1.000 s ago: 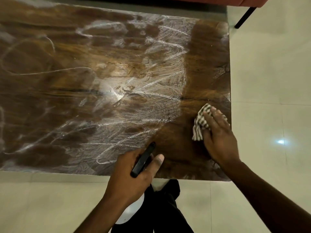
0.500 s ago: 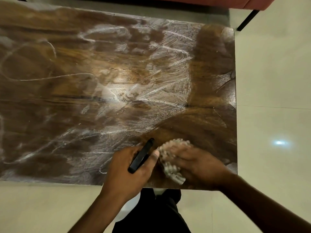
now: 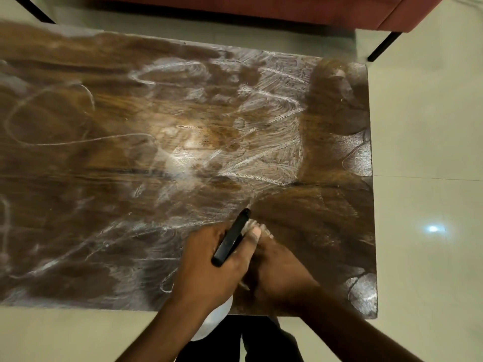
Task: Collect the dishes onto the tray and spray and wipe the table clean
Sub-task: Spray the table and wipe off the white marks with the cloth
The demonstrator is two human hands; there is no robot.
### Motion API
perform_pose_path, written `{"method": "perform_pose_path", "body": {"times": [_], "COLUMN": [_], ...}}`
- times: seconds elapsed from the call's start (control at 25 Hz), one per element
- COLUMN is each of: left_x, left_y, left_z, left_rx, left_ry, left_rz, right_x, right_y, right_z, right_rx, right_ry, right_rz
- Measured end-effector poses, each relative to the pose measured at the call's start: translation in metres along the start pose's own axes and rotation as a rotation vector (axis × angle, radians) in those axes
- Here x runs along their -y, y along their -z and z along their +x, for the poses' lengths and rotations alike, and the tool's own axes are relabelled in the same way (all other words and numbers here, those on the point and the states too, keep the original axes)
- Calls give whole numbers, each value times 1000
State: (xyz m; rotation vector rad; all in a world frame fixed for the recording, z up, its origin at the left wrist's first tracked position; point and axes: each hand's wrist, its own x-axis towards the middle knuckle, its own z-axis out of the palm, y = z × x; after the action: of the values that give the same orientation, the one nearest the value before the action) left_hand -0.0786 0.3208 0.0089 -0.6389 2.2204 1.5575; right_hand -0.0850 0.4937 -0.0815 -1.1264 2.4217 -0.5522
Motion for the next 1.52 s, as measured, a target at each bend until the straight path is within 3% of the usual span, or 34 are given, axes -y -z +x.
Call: {"method": "perform_pose_path", "body": {"times": [0.08,0.12,0.24,0.32,0.4,0.44,0.52,0.6,0.68,0.72,0.8,0.96,1.04,1.08,1.2,1.28,1.36,1.52], "left_x": [-4,-6,-9,-14,-19,-22,-29,-37,-43,-45,-47,-53,-54,-57,-63,-64,-65,-73], "left_y": [1,0,-6,-13,-23,-27,-35,-36,-36,-36,-36,-36,-37,-37,-34,-33,-31,-33], "left_z": [9,12,19,21,21,23,27,31,35,38,43,53,60,63,74,80,87,96], "left_rx": [-34,-46,-58,-33,-14,-14,-24,-20,3,19,26,11,-17,-42,-79,-75,-68,-83], "left_ry": [-36,-50,-59,-37,-8,-6,-10,17,34,26,-11,-6,-1,9,34,26,36,56], "left_rz": [-30,-33,-53,-77,-69,-50,-25,-49,-96,-101,-62,-27,-31,-41,-61,-78,-86,-80], "right_x": [-35,-56,-113,-121,-107,-92,-55,-40,-71,-93,-140,-169,-149,-134,-116,-140,-174,-227], "right_y": [12,19,45,62,61,59,57,64,79,81,90,111,99,88,64,70,89,140], "right_z": [-14,-22,-33,-16,19,33,43,32,18,12,10,56,79,82,63,47,42,62], "right_rx": [103,93,-154,-341,-441,-441,-311,24,271,275,85,-396,-374,-294,-23,38,23,-309], "right_ry": [294,254,-179,-602,-824,-789,-506,-189,27,72,-18,-655,-695,-580,-3,291,222,-447], "right_rz": [-172,-211,-190,-49,66,52,77,206,108,-39,-177,-49,-31,-54,-88,-213,-300,-149]}}
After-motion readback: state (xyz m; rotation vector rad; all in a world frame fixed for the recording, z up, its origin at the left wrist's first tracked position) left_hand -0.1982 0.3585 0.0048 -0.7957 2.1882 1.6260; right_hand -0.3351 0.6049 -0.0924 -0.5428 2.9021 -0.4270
